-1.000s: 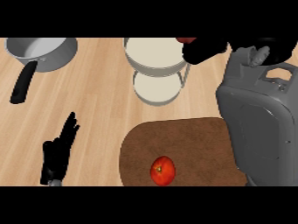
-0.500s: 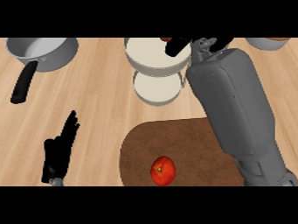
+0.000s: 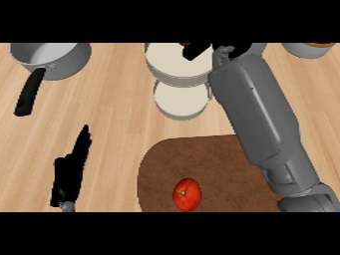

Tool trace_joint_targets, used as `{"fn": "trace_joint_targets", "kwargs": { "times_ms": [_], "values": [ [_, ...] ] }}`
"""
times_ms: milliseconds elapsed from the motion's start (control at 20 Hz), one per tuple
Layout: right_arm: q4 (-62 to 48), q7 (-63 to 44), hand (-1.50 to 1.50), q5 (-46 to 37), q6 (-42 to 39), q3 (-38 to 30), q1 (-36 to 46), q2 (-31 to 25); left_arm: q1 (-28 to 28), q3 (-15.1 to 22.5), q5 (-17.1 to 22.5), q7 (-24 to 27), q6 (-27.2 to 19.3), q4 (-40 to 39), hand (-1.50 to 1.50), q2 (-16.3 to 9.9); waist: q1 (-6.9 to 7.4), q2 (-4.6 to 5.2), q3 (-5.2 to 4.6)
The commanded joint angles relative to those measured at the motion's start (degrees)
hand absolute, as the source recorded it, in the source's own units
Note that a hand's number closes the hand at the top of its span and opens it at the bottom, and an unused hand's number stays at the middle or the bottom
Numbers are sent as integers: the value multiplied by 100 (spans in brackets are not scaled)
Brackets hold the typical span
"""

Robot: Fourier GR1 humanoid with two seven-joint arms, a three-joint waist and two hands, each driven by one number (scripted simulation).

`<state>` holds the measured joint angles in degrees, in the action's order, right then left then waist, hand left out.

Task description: Pick the bell pepper from the cutting board and place it in the tiered basket

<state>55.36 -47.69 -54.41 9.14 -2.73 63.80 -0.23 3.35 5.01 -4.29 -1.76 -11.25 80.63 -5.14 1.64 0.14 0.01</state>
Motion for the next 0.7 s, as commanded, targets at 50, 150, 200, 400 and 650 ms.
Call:
{"fn": "trace_joint_targets", "kwargs": {
  "times_ms": [50,150,200,400,650],
  "values": [
    [-442,553,-150,1089,819,-341,-165,21,-182,2,-52,-41,-73,-166,0,95,30,47,1],
    [-468,454,-150,1411,1193,-389,99,20,127,79,-37,26,30,97,0,28,104,34,1],
    [-509,686,-150,1550,1514,-252,-108,20,159,76,-24,84,78,-54,0,29,77,35,0],
    [-203,1175,-150,2258,2110,-226,-207,20,178,1,79,-85,183,158,0,-67,38,14,3],
    [458,955,-150,1776,2490,-387,-42,-148,18,-173,42,286,33,-427,0,40,-155,-18,-5]
  ]
}}
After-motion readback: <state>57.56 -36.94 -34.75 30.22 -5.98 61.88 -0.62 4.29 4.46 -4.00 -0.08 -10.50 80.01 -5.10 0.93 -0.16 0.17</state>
